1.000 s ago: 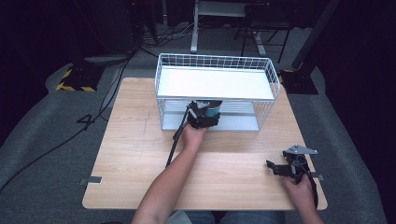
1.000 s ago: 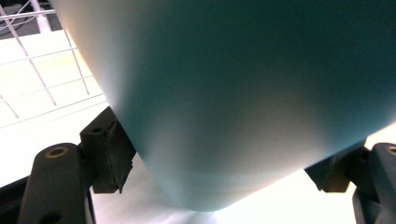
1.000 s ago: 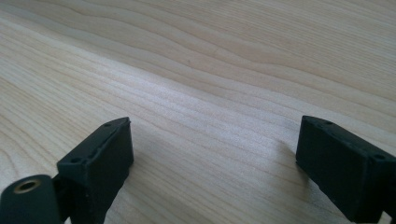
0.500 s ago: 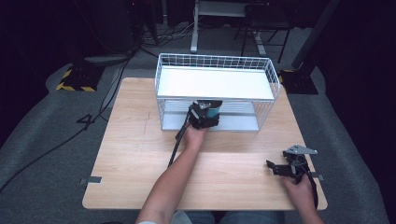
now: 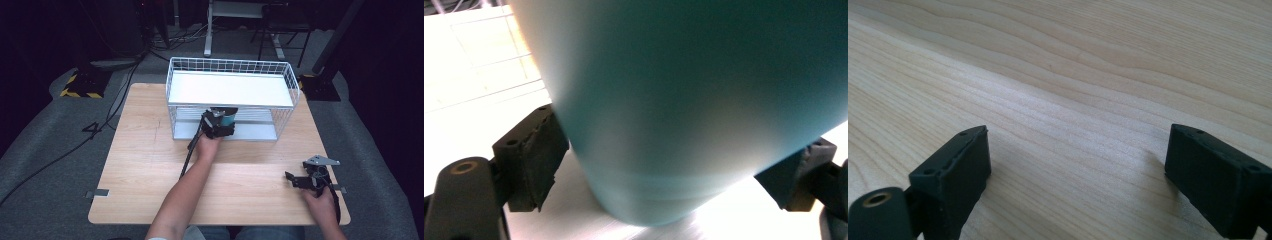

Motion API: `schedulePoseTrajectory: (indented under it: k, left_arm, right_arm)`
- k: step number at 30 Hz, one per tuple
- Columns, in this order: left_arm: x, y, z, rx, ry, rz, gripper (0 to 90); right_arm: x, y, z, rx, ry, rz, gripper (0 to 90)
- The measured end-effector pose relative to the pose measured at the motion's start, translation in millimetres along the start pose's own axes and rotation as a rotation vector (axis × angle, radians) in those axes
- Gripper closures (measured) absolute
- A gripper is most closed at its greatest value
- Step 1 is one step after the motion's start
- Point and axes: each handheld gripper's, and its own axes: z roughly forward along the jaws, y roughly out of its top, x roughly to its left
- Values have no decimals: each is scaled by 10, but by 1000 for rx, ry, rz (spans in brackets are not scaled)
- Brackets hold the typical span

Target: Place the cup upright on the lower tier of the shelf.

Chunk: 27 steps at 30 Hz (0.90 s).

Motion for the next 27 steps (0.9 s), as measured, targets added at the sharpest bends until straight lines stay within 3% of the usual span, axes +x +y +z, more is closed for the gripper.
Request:
schedulePoseTrajectory:
  k: [5,8,13,21,23,27]
  left_arm:
    - [14,-16,-32,-15,-10,-3,57]
    - [37,-34,-86,-33,-27,-31,25]
    - [78,-25,-253,-51,-37,-7,24]
    - [69,-31,-564,-72,-69,-25,26]
    - [73,-34,-640,-68,-70,-3,28]
    - [56,-50,-788,-79,-75,3,35]
  right_arm:
    - [-2,0,1,-1,0,-2,115]
    - [-2,0,1,-1,0,-2,115]
    - [-1,0,0,0,0,0,115]
    - [-1,0,1,-2,0,-2,115]
    - [-1,0,1,-2,0,-2,115]
    - [-1,0,1,-2,0,-2,115]
